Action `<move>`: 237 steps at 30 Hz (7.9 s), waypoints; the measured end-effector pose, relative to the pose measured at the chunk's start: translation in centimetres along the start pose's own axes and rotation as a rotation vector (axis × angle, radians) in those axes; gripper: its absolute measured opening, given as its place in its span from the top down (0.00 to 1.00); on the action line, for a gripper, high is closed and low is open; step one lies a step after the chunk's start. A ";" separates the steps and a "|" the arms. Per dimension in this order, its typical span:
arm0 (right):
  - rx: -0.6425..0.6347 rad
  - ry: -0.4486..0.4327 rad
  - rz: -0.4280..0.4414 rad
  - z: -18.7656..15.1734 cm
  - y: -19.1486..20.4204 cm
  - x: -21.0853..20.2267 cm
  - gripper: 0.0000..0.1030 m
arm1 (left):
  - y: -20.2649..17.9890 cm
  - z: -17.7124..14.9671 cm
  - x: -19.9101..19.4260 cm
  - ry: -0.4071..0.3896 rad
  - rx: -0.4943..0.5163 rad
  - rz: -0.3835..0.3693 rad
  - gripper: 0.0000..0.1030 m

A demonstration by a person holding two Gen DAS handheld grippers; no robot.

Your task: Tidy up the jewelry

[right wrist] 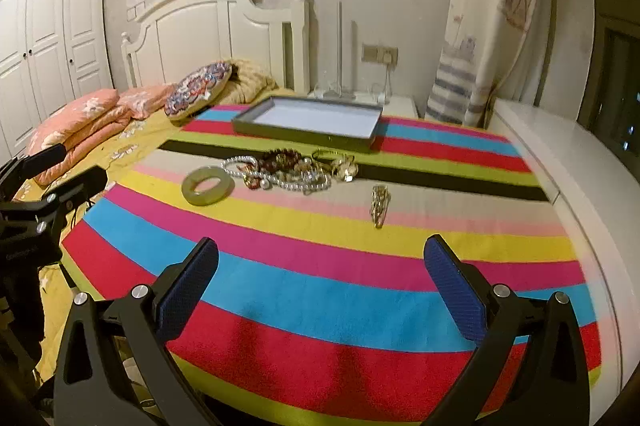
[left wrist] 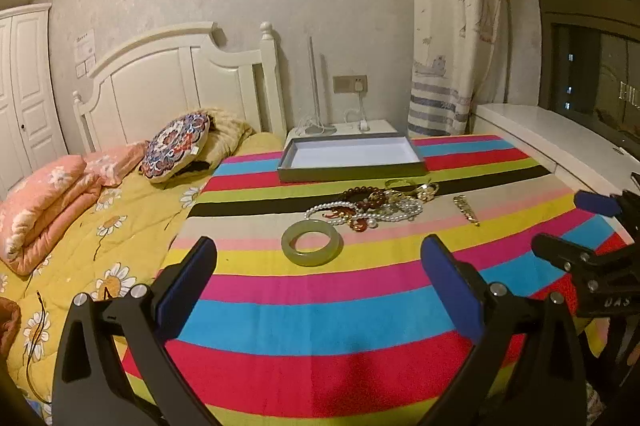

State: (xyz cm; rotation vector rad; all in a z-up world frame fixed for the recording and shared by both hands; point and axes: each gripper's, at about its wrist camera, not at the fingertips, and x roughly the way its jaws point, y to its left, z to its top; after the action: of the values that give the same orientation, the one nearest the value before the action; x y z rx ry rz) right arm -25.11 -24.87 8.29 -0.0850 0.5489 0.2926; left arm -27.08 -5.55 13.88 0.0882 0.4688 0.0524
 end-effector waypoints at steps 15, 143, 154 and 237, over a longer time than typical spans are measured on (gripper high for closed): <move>-0.030 -0.031 -0.004 0.4 0.4 -1.1 0.04 | -0.1 0.0 -1.6 -0.023 -0.008 0.003 0.02; -0.094 0.170 0.050 15.0 -6.1 31.9 0.84 | 3.4 11.0 39.2 0.347 0.004 -0.103 0.24; -0.136 0.220 0.065 15.9 -4.8 37.8 0.84 | 2.4 11.2 46.8 0.414 0.052 -0.095 0.24; 0.121 0.217 0.161 -6.3 -2.3 8.3 0.58 | 2.4 -11.8 5.7 0.174 -0.076 -0.171 0.02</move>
State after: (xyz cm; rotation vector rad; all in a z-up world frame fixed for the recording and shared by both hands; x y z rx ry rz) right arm -20.82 -25.92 -1.47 0.0454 0.7895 0.4095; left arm -27.39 -1.94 1.09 -0.0317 0.6458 -0.0910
